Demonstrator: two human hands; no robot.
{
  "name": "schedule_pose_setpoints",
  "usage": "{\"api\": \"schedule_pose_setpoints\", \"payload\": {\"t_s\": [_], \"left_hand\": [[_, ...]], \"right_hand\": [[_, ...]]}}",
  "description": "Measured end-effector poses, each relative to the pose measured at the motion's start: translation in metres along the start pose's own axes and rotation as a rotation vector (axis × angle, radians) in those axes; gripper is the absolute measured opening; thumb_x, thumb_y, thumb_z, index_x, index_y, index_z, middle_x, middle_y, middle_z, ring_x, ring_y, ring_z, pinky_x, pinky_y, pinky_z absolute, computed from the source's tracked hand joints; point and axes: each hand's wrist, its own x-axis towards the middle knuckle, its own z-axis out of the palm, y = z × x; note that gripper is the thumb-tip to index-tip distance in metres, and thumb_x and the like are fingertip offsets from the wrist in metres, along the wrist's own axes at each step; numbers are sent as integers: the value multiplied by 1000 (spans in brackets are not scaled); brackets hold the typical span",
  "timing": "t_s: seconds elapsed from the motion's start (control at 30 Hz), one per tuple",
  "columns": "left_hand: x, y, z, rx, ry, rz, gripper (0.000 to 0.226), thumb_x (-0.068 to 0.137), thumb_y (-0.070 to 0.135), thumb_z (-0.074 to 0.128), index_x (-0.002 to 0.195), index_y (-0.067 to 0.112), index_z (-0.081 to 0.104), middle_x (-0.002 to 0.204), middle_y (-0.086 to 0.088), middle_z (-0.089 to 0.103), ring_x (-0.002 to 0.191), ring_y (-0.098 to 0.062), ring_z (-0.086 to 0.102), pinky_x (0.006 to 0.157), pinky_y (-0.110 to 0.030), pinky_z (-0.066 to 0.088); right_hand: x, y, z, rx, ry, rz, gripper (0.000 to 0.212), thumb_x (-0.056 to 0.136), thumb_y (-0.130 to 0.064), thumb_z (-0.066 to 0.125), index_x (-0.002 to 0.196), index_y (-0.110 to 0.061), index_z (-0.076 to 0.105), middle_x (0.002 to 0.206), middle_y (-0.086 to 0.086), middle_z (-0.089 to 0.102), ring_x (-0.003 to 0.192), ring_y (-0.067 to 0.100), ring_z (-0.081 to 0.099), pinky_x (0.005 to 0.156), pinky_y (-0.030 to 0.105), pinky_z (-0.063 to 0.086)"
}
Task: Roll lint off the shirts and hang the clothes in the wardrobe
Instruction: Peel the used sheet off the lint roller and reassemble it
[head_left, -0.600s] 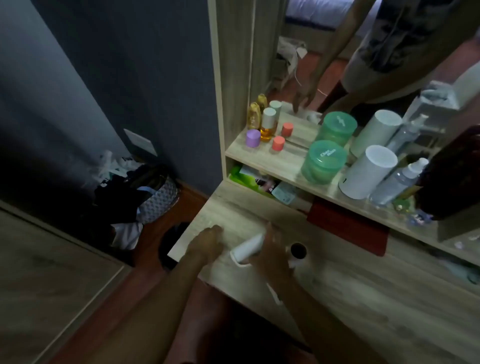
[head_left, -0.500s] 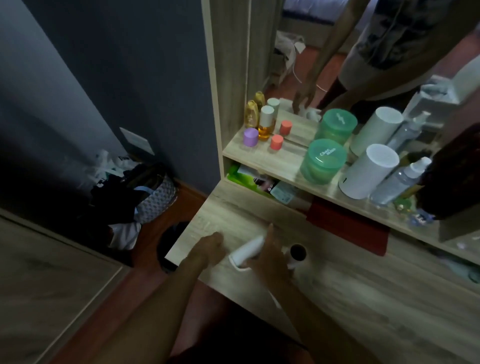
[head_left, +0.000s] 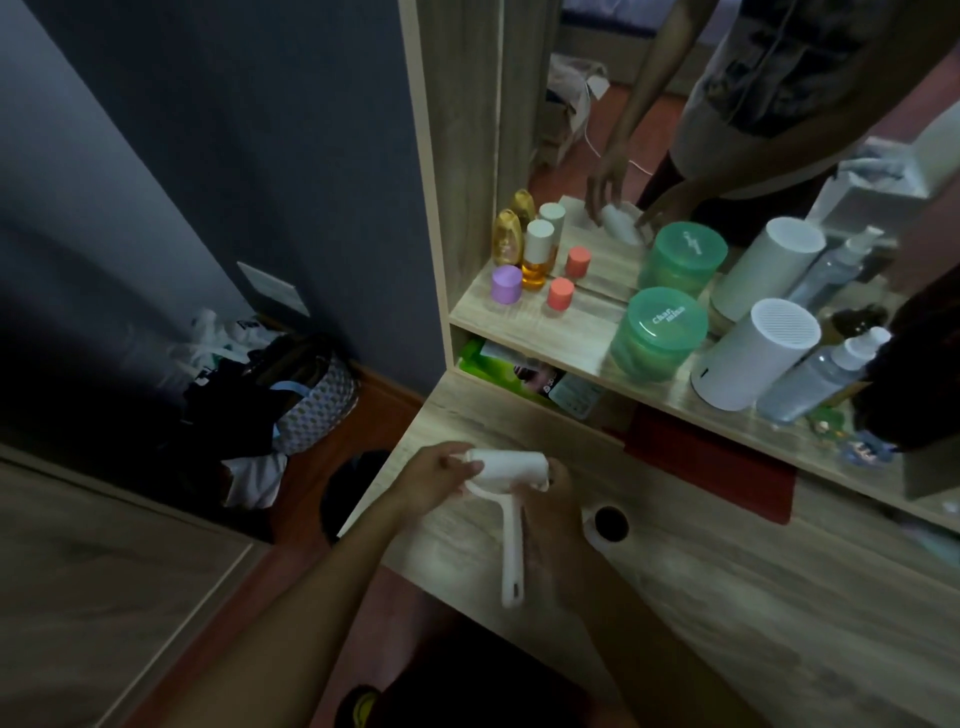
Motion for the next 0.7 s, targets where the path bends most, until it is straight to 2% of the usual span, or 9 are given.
{"api": "schedule_pose_setpoints", "payload": {"t_s": [0.1,0.17,0.23,0.4,0.47,0.53,0.6,0.7], "left_hand": [[-3,20,-9,-157,-14,9,41,93,19,58,133,8,53,108,-14,63,86,-22,65,76,-27,57],[-2,32,-14,-174,0,31,34,97,16,52,130,8,54,108,-10,63,84,-20,65,73,-24,57],[0,43,-18,-155,23,67,32,97,11,49,129,8,55,109,-10,62,84,-17,65,70,-22,58],[5,63,-23,63,96,178,34,90,4,56,124,5,58,115,-16,61,92,-21,64,70,-29,59],[7,67,-23,204,146,246,34,84,7,61,118,10,61,112,-15,64,91,-23,66,74,-38,60],[7,72,-20,325,165,309,36,83,11,62,119,12,60,109,-11,66,90,-23,66,76,-36,58],[5,76,-16,426,179,353,38,84,16,59,122,11,58,107,-9,66,90,-22,66,74,-30,55],[2,78,-14,486,202,376,40,84,23,53,123,14,55,104,-13,68,89,-26,66,75,-36,55]], "right_hand": [[1,-16,-3,129,18,-22,43,87,-10,65,125,-20,46,101,-4,59,92,15,62,84,37,54],[6,-25,-1,160,31,-37,39,87,-11,66,121,-17,49,109,1,61,98,19,62,87,39,54],[7,-36,1,185,36,-64,46,86,-9,67,128,-12,50,117,5,62,104,21,62,88,39,54],[10,-55,-4,219,32,-133,56,83,-5,68,134,-15,47,126,8,58,109,23,61,90,47,55],[8,-63,-4,198,12,-166,71,80,-3,70,141,-19,39,131,6,52,115,26,57,91,52,54],[8,-71,-6,195,-14,-242,82,71,-11,74,144,-21,36,129,2,50,119,26,53,94,51,52],[12,-77,-9,28,-33,-339,81,68,-25,76,140,-18,41,128,3,53,118,25,53,96,45,50],[19,-78,-8,-252,43,-474,65,74,-28,76,131,-8,54,122,14,62,110,30,61,95,42,51]]}}
